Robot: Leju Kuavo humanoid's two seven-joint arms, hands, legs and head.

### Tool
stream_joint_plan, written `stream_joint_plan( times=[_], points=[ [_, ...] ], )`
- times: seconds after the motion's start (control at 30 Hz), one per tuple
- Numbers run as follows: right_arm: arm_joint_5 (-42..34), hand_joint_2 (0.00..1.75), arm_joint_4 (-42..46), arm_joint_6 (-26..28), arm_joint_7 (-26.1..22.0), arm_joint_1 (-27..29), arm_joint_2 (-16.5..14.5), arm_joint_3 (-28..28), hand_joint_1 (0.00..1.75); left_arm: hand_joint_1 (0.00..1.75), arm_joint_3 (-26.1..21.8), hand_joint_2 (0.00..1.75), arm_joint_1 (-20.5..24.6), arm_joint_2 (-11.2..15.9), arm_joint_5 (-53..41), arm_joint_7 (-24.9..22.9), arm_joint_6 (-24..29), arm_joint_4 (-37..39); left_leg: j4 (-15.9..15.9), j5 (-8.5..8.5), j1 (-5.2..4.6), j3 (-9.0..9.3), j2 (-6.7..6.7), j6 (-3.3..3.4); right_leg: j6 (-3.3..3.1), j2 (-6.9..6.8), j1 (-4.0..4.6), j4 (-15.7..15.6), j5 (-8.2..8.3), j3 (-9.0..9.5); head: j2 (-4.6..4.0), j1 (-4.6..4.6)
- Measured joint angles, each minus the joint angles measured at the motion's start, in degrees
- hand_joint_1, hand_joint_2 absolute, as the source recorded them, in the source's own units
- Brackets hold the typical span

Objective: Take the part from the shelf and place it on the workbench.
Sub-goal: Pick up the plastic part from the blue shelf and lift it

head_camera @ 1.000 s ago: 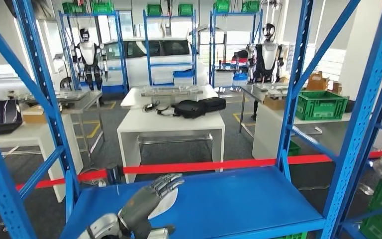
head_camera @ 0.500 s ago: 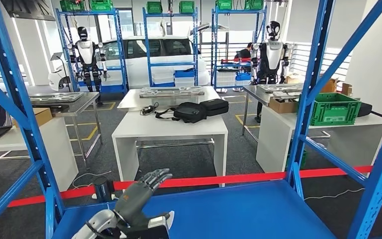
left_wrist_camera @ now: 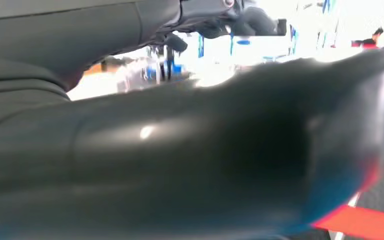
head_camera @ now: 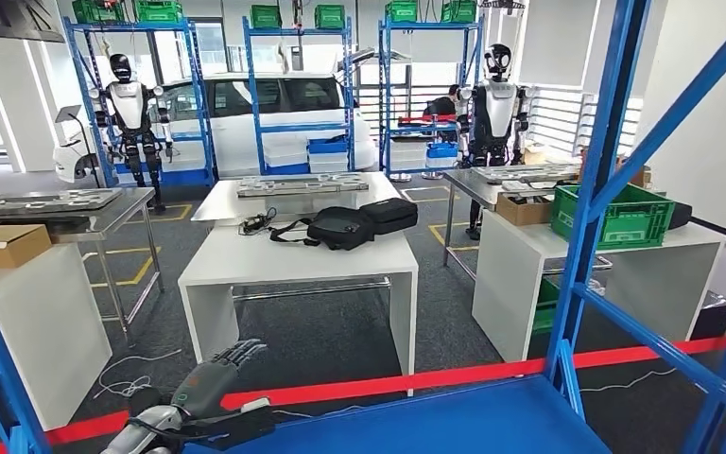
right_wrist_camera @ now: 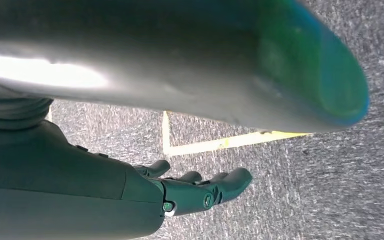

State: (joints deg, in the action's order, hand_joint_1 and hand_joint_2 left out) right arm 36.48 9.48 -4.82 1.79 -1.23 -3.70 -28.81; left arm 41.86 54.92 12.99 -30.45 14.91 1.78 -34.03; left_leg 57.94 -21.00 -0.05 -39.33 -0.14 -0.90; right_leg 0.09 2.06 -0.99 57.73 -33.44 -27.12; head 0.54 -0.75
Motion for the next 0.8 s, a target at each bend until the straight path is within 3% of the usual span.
stream_joint_plan(
  times=[0.03, 0.07, 0.1, 0.17, 0.2, 0.23, 0.27, 0.33, 0.4, 0.57, 0.67, 0.8],
  points=[
    [0.0, 0.0, 0.02, 0.0, -0.08, -0.05, 0.08, -0.09, 0.0, 0.0, -0.73, 1.75, 0.01, 0.08, 1.68, 1.21, -1.97, 0.32, -0.13, -0.32, 0.12, 0.31, -0.03, 0.39, 0.35, -0.4, 0.01, 0.47, -0.56, 0.05, 0.0, -0.04],
    [-0.05, 0.0, 0.03, 0.0, -0.14, -0.15, 0.15, -0.17, 0.0, 0.0, -1.58, 1.75, -0.12, 0.19, 3.72, 2.58, -4.28, 0.61, -0.31, -0.66, 0.26, 0.74, -0.04, 0.78, 0.65, -0.86, -0.01, 1.99, -1.44, -0.59, 0.01, -0.08],
    [-0.16, 0.0, 0.05, 0.01, -0.11, -0.23, 0.21, -0.27, 0.0, 0.0, -2.48, 1.31, -0.51, 0.34, 5.99, 4.1, -6.86, 0.78, -0.44, -1.04, 0.33, 1.2, -0.03, 1.09, 0.87, -1.31, -0.02, 4.93, -2.7, -2.18, 0.01, -0.1],
    [-0.49, 0.0, 0.05, 0.05, 0.22, -0.32, 0.21, -0.55, 0.0, 0.0, -4.42, 0.44, -2.23, 0.73, 10.75, 7.1, -12.13, 0.7, -0.46, -1.95, 0.24, 2.0, -0.02, 1.49, 1.17, -1.67, 0.04, 13.16, -5.17, -7.42, 0.01, -0.15],
    [-0.68, 0.0, 0.05, 0.12, 0.44, -0.26, 0.21, -0.74, 0.0, 0.0, -5.36, 0.0, -3.54, 0.96, 12.88, 8.38, -14.34, 0.31, -0.42, -2.46, 0.19, 2.47, -0.07, 1.52, 1.22, -1.68, 0.04, 16.16, -5.35, -9.84, 0.01, -0.17],
    [-0.87, 0.0, 0.05, 0.21, 0.59, -0.15, 0.21, -0.98, 0.0, 0.0, -6.22, 0.0, -4.96, 1.22, 14.67, 9.35, -16.06, -0.36, -0.33, -2.98, 0.17, 2.99, -0.16, 1.49, 1.2, -1.68, 0.05, 17.08, -4.26, -11.34, 0.01, -0.19],
    [-1.04, 0.0, 0.05, 0.33, 0.64, -0.06, 0.21, -1.24, 0.0, 0.0, -7.0, 0.0, -6.31, 1.54, 16.16, 10.03, -17.33, -1.3, -0.17, -3.54, 0.17, 3.55, -0.25, 1.4, 1.13, -1.69, 0.05, 15.64, -1.95, -11.73, 0.0, -0.21],
    [-1.27, 0.0, 0.04, 0.57, 0.55, 0.05, 0.21, -1.77, 0.0, 0.0, -8.44, 0.0, -8.5, 2.32, 18.63, 10.91, -19.33, -3.69, 0.26, -4.68, 0.17, 4.58, -0.42, 1.05, 0.79, -1.72, 0.05, 8.52, 3.76, -10.09, 0.0, -0.25],
    [-1.31, 0.0, 0.02, 0.68, 0.34, 0.02, 0.2, -2.16, 0.0, 0.0, -9.9, 0.0, -10.76, 3.54, 21.39, 11.55, -21.43, -7.16, 0.72, -5.59, -0.07, 5.03, -0.49, 0.46, 0.26, -1.72, 0.12, 3.16, 6.22, -8.25, 0.0, -0.25],
    [-1.28, 0.0, 0.01, 0.81, 0.31, 0.29, 0.08, -3.14, 0.0, 0.0, -15.59, 0.0, -22.7, 7.18, 30.02, 12.41, -26.96, -24.04, 0.33, -6.1, -0.53, 5.69, -0.06, 0.94, -0.44, -1.22, 0.11, 1.81, 5.7, -7.51, 0.01, -0.1],
    [-1.22, 0.0, 0.01, 1.11, 0.32, 0.31, 0.08, -3.58, 0.0, 0.0, -19.0, 0.0, -28.58, 8.34, 32.2, 12.45, -28.41, -33.65, -0.02, -6.19, -0.5, 5.99, 0.02, 0.68, -0.86, -1.2, 0.21, 1.81, 5.43, -7.39, 0.01, -0.04],
    [-1.17, 0.0, 0.01, 1.22, 0.31, 0.21, 0.08, -3.74, 0.0, 0.0, -21.96, 0.0, -32.53, 8.91, 33.03, 11.99, -29.24, -41.61, -0.25, -6.18, -0.35, 6.13, -0.1, -0.13, -1.08, -1.45, 0.36, 1.82, 5.29, -7.23, 0.01, -0.07]
  ],
)
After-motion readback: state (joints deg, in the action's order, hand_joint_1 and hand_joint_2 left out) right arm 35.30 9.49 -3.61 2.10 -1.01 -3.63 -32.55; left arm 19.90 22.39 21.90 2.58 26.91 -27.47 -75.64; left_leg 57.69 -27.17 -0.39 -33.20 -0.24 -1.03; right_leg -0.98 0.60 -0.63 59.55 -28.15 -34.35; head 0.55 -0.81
